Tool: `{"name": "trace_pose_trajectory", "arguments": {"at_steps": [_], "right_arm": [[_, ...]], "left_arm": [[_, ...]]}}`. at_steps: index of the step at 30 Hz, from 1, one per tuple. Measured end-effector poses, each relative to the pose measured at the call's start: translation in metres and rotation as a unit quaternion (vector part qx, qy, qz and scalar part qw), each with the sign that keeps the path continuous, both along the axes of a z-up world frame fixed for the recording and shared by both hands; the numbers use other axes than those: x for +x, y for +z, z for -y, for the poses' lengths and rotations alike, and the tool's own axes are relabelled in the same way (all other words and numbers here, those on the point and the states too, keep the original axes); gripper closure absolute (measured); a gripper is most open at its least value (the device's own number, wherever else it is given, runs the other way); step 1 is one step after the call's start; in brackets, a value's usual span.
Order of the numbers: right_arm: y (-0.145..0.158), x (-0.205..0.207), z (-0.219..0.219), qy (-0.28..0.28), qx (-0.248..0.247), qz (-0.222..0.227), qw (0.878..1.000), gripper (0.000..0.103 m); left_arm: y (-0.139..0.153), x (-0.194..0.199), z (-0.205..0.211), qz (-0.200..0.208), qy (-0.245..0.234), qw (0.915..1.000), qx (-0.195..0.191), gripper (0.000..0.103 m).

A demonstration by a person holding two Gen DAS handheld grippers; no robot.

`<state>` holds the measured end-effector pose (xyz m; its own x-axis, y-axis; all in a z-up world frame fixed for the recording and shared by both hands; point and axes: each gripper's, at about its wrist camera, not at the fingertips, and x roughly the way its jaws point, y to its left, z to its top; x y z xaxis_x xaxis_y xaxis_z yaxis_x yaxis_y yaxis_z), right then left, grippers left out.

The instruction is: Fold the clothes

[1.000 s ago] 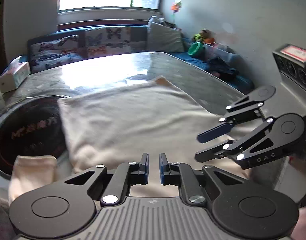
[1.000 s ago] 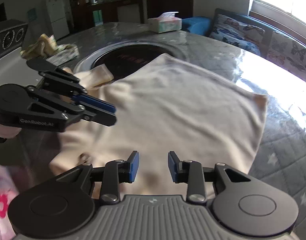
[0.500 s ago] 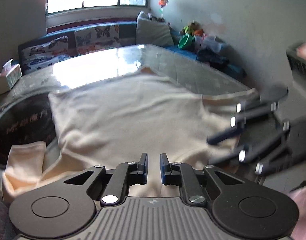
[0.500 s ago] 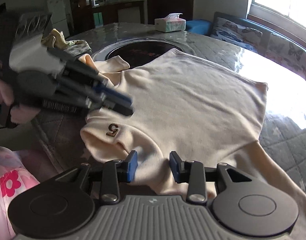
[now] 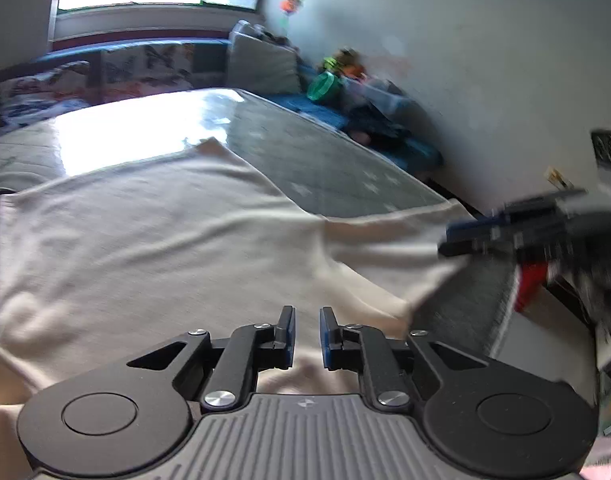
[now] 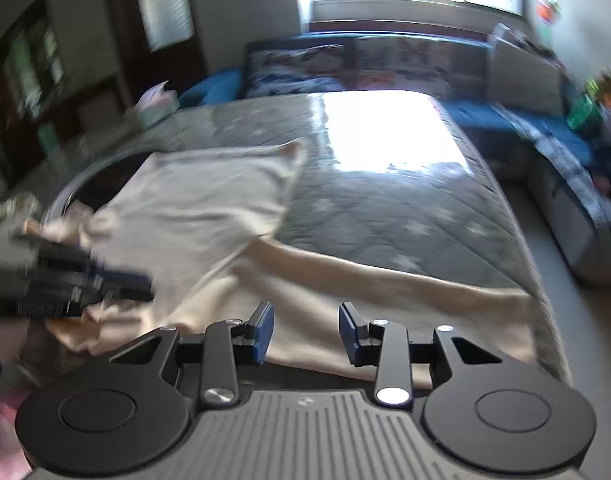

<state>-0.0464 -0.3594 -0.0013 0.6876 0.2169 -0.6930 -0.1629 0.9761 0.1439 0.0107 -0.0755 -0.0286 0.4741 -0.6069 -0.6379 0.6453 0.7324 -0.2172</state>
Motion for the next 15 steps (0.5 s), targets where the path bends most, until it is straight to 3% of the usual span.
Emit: {"name": "trace_pose_trajectory", "arguments": {"at_steps": [6,10,15], "right_arm": [[-0.010,-0.003,0.052,-0.132,-0.073,0.007,0.989,0.066],[-0.025,0.000,0.078,-0.170,-0.085,-0.009,0.982,0.066],[-0.034,0.002,0.087,-0.181,-0.078,-0.021,0.980,0.067]], "left_arm": [[-0.003,-0.020,-0.005,0.001,-0.033,0.9994,0.012,0.082],[0.004,-0.030,-0.012,0.005,-0.043,0.9990,0.009,0.077],[0.015,-0.025,-0.011,0.016,-0.032,0.9993,-0.005,0.074]]}}
